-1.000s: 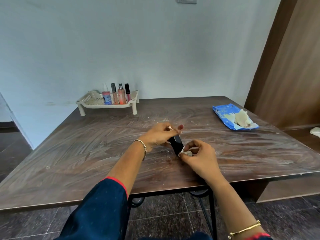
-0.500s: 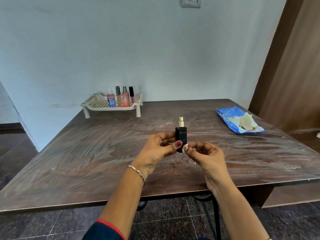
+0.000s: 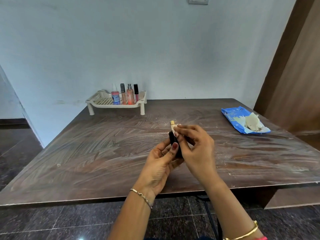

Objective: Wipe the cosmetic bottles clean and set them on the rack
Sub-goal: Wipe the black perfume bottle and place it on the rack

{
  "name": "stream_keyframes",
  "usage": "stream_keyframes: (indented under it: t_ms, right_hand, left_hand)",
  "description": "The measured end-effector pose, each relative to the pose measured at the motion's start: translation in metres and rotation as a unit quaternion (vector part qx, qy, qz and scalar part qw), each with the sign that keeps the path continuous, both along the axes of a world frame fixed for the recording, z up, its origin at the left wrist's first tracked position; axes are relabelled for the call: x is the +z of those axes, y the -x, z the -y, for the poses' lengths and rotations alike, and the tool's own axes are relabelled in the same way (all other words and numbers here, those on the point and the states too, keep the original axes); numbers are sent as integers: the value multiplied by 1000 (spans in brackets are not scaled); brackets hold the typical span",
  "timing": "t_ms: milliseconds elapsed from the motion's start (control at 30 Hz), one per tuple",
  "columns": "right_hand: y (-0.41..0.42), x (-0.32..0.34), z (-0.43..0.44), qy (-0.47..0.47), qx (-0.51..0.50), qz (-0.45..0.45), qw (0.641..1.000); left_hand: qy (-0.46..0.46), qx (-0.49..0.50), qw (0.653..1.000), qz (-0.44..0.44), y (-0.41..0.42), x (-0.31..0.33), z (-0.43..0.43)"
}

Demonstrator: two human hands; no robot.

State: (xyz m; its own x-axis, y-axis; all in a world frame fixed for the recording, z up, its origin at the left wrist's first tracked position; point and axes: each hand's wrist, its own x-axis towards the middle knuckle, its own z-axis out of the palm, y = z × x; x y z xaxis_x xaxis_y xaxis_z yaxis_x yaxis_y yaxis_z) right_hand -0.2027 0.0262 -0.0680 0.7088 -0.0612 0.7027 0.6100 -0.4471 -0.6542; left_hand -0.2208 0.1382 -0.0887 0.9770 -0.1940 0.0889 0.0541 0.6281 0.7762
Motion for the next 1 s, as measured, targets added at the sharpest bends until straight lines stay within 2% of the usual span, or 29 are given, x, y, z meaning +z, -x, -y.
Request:
stream_keyframes:
  t_ms: [67,300,400,567,800,1000]
  right_hand:
    - [3,0,4,55,10,21,998]
    - [23,-6,12,133,17,76,988]
    - [32,-11,14,165,2,81,983]
    - [25,-8,6,169,-21,90,981]
    - [13,5,-6,200,-31,35,979]
    - [22,-7,-3,206,-43,56,976]
  left_hand:
    - [16,7,1000,-6,0,1,-3]
    - [120,14,992,-48,-3,1,-1]
    - [125,23,990,-57,-4,6,0]
    - [150,22,986,-76,-3,12,5]
    - [150,13,985,-84,2,11,2]
    - [168,43,980,-100,0,4,4]
